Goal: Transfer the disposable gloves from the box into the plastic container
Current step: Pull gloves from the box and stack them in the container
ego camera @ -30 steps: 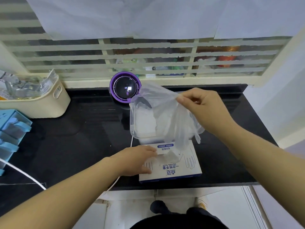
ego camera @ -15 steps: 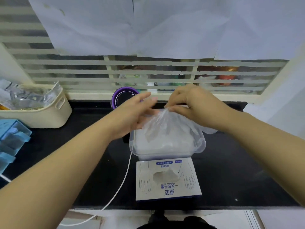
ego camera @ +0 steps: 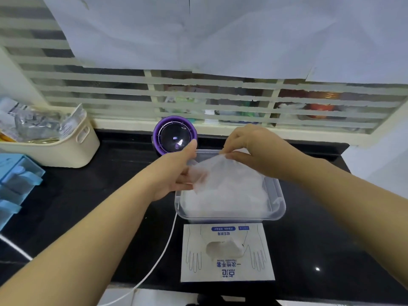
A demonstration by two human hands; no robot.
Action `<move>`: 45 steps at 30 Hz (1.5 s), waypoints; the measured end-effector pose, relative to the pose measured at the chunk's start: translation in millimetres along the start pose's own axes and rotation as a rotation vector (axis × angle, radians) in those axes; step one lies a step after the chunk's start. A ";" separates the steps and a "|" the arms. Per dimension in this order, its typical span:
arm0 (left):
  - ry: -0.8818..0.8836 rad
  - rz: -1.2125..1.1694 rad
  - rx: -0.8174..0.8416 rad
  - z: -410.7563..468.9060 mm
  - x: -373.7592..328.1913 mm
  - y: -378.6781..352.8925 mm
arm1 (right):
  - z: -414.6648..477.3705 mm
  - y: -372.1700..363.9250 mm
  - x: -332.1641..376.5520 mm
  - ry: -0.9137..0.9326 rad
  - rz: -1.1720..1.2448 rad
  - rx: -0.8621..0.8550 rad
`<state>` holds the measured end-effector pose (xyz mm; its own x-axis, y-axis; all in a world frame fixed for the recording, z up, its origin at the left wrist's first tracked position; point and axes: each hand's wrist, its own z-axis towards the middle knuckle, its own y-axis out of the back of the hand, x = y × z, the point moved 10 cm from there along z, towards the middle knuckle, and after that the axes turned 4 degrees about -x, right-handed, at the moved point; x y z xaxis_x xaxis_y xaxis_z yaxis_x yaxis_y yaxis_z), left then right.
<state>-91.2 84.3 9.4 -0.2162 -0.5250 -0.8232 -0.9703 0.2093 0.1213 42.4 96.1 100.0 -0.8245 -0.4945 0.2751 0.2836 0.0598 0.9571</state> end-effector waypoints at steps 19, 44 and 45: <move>-0.360 0.278 -0.086 17.8 -45.3 0.7 | 9.0 -17.1 -7.8 -0.001 -0.152 0.097; -0.265 1.654 0.181 89.2 55.1 -69.9 | -27.0 -183.3 -82.8 -0.308 -0.174 0.611; -0.256 1.658 0.186 91.5 58.3 -69.7 | -30.4 -191.6 -89.0 -0.349 -0.171 0.662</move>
<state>-26.2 114.6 -97.8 -0.8768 0.4783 0.0503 0.2970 0.4563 0.8388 76.3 102.3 -110.7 -0.9685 -0.2477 0.0259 -0.1236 0.5685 0.8133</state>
